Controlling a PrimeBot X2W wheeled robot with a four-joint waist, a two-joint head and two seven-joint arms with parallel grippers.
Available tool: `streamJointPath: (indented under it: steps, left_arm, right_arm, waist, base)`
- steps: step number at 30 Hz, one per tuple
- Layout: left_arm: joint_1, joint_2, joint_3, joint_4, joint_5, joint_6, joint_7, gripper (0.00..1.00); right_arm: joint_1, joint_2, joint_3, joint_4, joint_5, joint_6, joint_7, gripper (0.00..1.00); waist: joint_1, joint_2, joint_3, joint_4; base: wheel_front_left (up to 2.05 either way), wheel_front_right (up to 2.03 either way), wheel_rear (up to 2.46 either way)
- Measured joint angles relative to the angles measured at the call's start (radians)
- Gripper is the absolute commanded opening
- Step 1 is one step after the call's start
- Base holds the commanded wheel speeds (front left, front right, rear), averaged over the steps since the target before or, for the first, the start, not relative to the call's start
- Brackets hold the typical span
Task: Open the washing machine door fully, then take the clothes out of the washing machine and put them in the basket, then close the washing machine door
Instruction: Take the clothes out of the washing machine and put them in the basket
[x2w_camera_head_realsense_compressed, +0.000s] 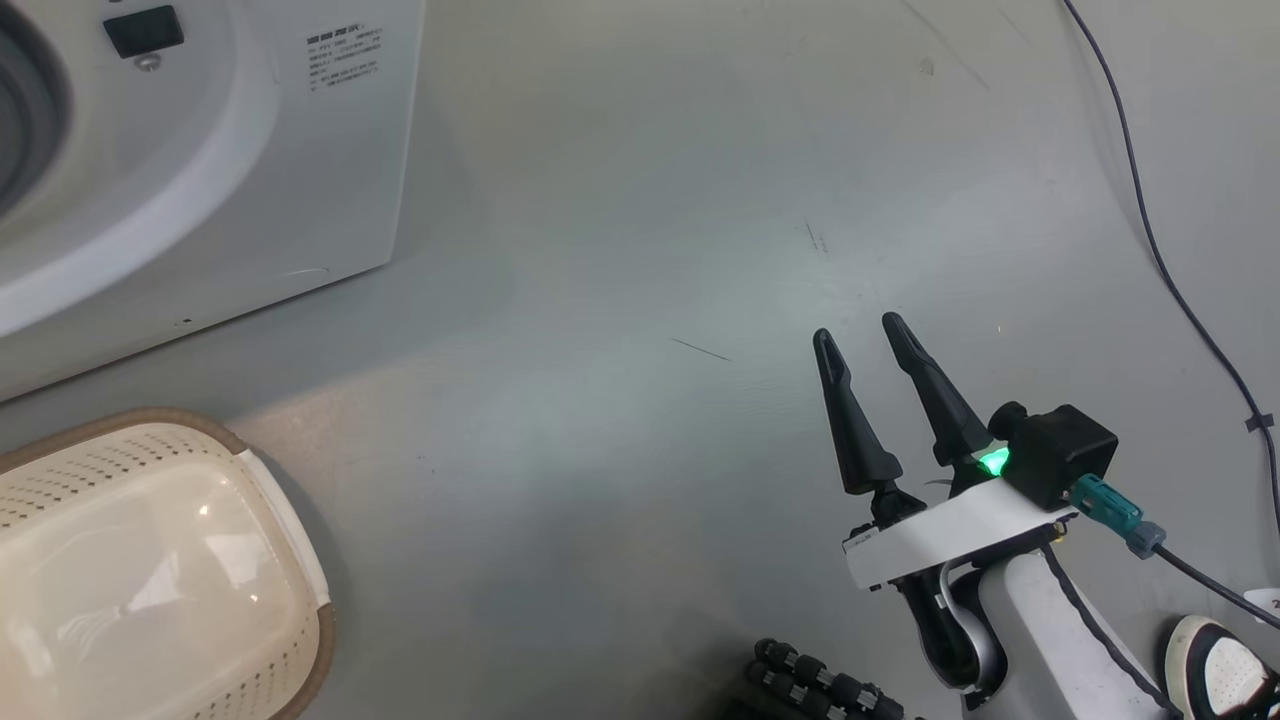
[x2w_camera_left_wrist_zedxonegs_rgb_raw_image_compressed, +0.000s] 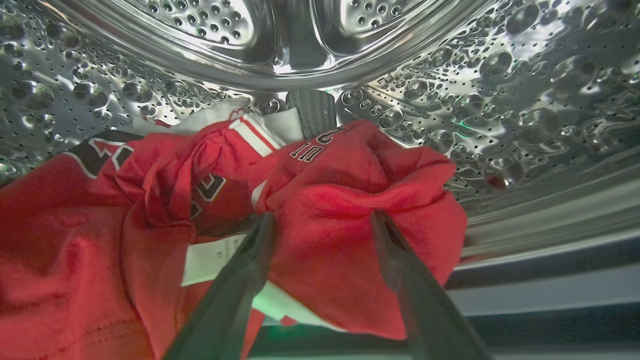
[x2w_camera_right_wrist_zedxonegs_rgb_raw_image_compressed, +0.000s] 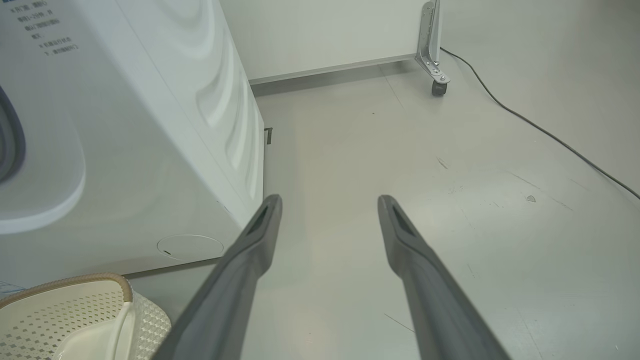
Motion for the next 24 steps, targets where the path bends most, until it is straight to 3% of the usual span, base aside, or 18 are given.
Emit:
streamJointPath:
  steps: [6,9,17,24]
  left_arm:
    - [-0.034,-0.021,-0.016,0.029,-0.002,-0.018,0.008,1.0]
    - [-0.049,-0.026,-0.022,0.046,-0.003,-0.027,0.008,0.0]
    - [-0.066,-0.03,-0.032,0.084,-0.003,-0.045,-0.006,0.0]
    - [-0.066,-0.073,-0.044,0.115,-0.01,-0.075,-0.069,0.0]
  right_arm:
    - [-0.002,0.003,-0.003,0.002,-0.007,0.004,0.0,1.0]
    - [-0.004,0.005,-0.008,0.003,-0.008,0.004,0.0,1.0]
    - [-0.009,0.009,-0.019,0.007,-0.016,0.013,0.0,1.0]
    - [-0.019,0.012,-0.044,0.012,-0.034,0.013,0.0,1.0]
  waist:
    - [0.0,0.0,0.002,-0.007]
    - [0.0,0.0,0.003,-0.008]
    - [0.0,0.0,0.002,-0.006]
    - [-0.0001,0.0,-0.018,0.014]
  base:
    - [0.0,0.0,0.0]
    - [0.0,0.0,0.0]
    - [0.0,0.0,0.0]
    - [0.0,0.0,0.0]
